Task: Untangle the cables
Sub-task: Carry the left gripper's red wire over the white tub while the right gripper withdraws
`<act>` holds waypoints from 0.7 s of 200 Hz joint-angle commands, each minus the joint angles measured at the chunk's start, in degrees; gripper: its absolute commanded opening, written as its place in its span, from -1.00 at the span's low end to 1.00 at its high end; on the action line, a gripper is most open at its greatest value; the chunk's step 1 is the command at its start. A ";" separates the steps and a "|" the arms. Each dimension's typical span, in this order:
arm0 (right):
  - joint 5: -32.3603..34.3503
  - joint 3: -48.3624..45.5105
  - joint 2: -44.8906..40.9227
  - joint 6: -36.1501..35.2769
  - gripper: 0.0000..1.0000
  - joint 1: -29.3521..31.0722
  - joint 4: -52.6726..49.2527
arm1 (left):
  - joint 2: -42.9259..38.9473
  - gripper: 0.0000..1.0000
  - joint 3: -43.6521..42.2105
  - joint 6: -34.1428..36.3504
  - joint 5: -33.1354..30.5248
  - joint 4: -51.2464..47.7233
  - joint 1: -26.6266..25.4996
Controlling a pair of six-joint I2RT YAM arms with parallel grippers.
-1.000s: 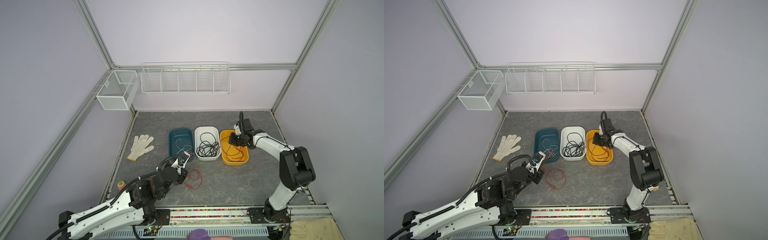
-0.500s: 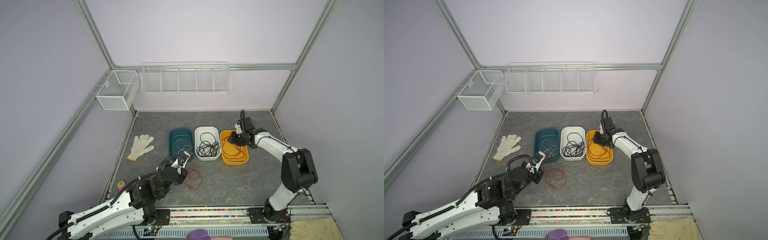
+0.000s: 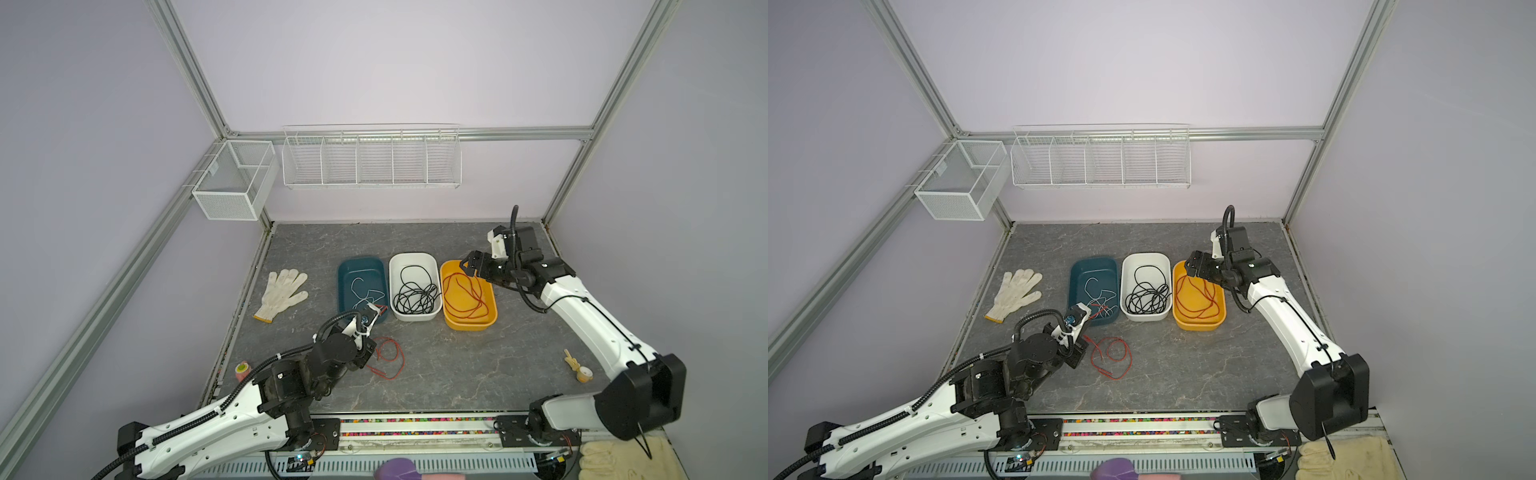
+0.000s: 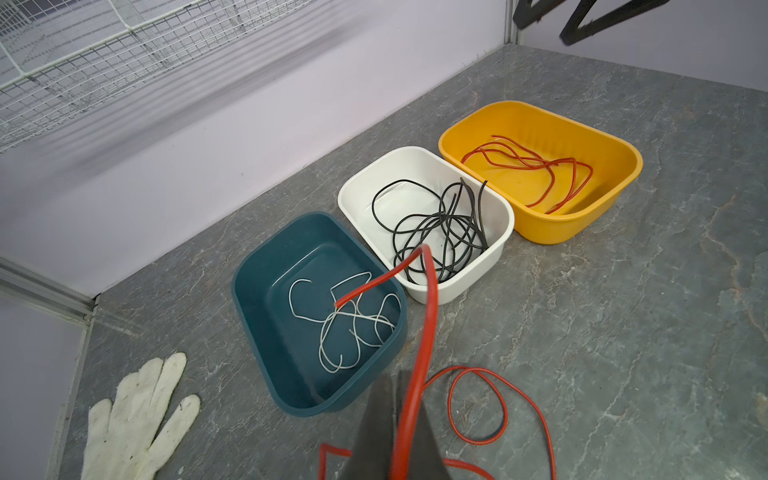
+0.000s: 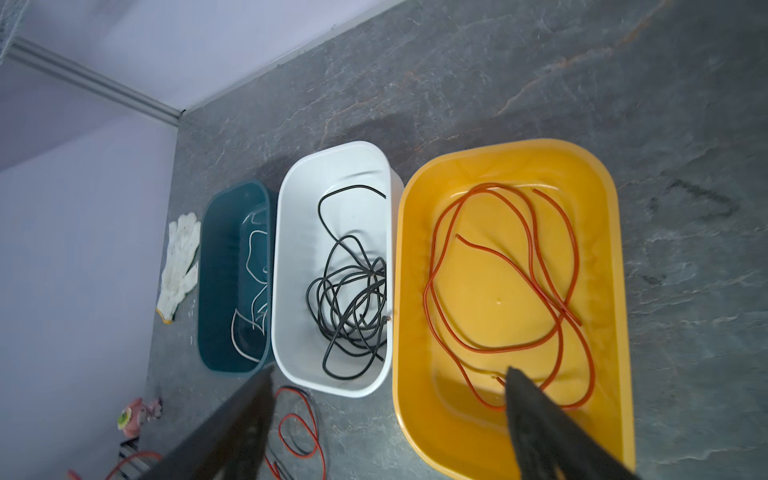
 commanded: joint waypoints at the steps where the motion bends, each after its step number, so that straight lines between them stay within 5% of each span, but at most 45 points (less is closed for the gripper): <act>1: -0.79 1.88 -6.59 -1.57 0.77 0.07 -5.53 | 0.57 -1.00 2.20 0.20 1.47 -1.60 0.05; 90: 8.42 -2.16 -29.96 -10.74 0.76 0.13 -23.82 | 6.79 -1.00 12.92 -1.66 8.48 -5.37 0.01; 140: 14.22 -10.11 -44.42 -10.43 0.76 0.26 -23.48 | 12.42 -1.00 24.27 -2.81 13.89 -5.10 -0.06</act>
